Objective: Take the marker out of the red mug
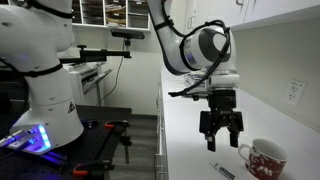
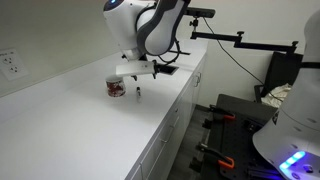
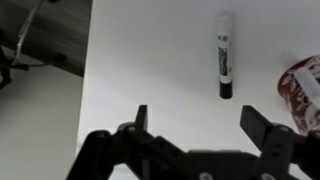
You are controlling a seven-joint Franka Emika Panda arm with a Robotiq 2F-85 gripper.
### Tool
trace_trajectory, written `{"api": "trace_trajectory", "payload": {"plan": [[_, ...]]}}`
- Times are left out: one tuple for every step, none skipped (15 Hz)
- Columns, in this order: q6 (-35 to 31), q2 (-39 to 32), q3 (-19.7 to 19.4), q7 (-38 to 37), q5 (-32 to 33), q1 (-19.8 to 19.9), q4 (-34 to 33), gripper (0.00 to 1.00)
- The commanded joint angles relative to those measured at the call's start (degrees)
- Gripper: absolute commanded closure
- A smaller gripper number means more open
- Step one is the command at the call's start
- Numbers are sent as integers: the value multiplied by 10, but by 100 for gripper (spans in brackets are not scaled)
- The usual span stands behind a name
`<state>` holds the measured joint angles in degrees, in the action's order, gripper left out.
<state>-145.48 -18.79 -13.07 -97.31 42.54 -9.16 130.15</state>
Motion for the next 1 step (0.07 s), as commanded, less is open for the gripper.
{"api": "trace_trajectory", "payload": {"plan": [[16,49,12,-6,10,3,37,0]]}}
